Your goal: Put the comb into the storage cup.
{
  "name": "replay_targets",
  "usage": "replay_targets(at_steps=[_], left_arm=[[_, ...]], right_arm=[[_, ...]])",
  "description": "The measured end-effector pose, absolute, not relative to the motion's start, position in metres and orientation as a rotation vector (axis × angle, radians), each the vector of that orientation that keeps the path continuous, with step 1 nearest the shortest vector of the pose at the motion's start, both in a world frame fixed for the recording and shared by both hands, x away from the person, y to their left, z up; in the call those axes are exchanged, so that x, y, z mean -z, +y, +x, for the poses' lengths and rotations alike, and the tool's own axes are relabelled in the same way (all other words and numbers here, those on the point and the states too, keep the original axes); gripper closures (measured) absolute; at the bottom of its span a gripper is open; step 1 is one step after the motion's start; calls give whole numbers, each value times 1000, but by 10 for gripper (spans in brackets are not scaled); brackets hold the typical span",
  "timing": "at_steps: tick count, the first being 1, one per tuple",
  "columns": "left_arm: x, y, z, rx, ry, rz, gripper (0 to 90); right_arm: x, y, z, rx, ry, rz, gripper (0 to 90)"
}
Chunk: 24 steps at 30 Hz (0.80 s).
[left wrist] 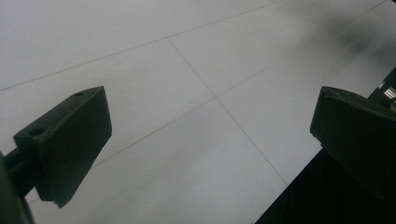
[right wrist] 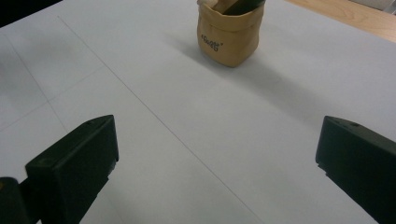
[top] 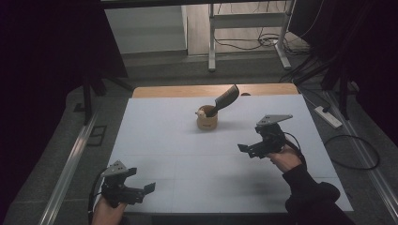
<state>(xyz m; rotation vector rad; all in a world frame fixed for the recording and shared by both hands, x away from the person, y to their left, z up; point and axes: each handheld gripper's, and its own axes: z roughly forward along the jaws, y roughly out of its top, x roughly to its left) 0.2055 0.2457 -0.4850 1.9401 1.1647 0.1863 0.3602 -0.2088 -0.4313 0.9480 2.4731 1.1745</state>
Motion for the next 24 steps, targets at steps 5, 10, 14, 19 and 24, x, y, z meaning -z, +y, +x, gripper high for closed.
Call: replay_targets(at_steps=[5, 10, 14, 19, 24], left_arm=[[485, 246, 206, -186, 1164, 1941, 0], [485, 246, 206, -186, 1163, 1939, 0], [485, 246, 205, -185, 1163, 1938, 0], [485, 246, 205, -182, 1166, 1934, 0], [485, 247, 206, -180, 1168, 1930, 0]], right_arm=[[431, -213, 356, -1163, 2475, 940, 0], [430, -217, 353, -1162, 2473, 935, 0], [430, -222, 350, -1158, 2468, 932, 0], [431, -228, 346, -1149, 2460, 937, 0], [432, -234, 342, -1149, 2454, 956, 0]])
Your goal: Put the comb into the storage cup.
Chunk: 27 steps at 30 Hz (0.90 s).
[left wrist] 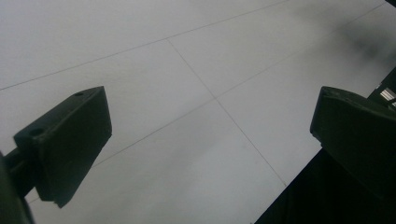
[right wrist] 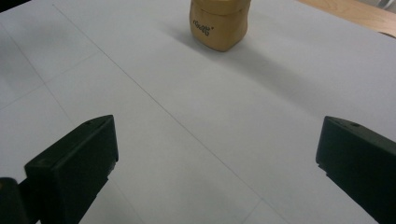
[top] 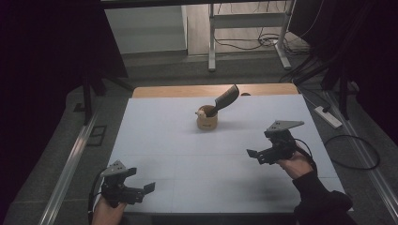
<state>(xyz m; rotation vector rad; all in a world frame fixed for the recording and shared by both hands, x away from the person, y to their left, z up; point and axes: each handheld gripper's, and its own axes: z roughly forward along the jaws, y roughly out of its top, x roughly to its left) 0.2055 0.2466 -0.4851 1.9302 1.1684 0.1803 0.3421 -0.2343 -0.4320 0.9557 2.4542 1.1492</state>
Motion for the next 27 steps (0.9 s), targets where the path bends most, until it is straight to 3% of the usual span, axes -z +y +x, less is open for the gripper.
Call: replay_targets(at_steps=[27], left_arm=[[485, 248, 206, -171, 1172, 1920, 0]], right_arm=[[439, -263, 322, -1158, 2453, 1011, 0]])
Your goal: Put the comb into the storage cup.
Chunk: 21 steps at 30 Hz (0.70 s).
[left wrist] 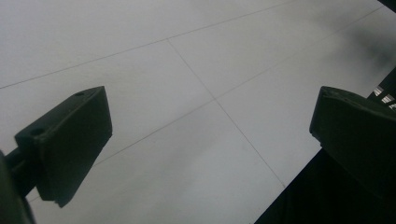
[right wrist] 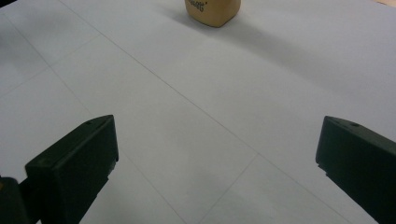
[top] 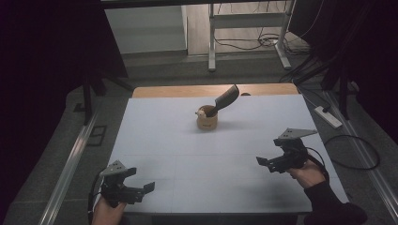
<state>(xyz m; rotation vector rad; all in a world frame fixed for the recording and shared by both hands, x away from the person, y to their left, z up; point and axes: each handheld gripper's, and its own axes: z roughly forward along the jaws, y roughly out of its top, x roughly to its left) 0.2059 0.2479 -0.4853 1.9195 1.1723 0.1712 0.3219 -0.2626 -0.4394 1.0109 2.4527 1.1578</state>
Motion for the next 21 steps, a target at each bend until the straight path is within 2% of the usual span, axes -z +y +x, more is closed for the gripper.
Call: replay_targets(at_steps=[21], left_arm=[[485, 248, 206, -168, 1177, 1913, 0]], right_arm=[[442, -289, 307, -1124, 2410, 1095, 0]])
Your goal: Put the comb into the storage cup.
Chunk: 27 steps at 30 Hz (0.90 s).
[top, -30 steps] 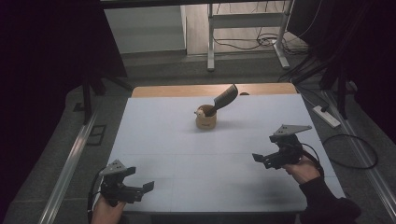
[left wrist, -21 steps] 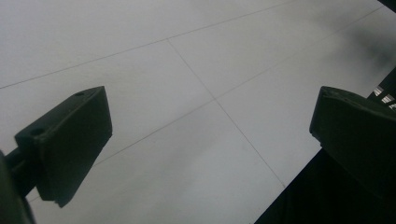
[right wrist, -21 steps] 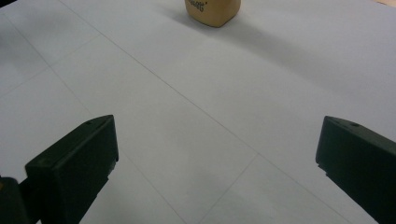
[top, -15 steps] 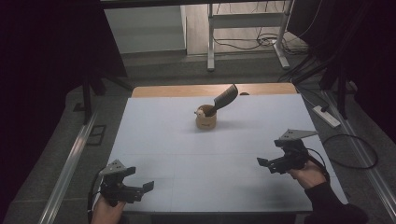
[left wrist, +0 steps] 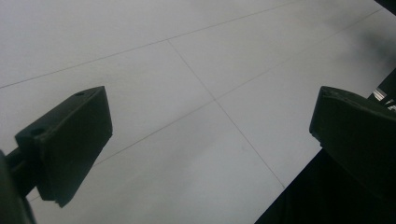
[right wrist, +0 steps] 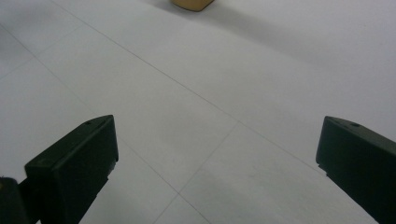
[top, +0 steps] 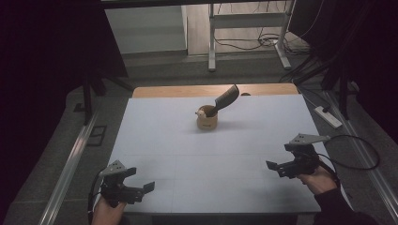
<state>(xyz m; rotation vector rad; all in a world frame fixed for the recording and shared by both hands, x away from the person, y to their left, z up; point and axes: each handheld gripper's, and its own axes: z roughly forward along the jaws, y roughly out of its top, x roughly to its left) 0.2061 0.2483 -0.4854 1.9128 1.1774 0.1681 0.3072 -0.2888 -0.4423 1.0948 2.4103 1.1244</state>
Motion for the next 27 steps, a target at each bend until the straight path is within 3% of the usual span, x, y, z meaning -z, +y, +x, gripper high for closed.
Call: replay_targets(at_steps=[27], left_arm=[[486, 249, 206, -166, 1180, 1903, 1]], right_arm=[[446, -330, 285, -1088, 2317, 1208, 0]])
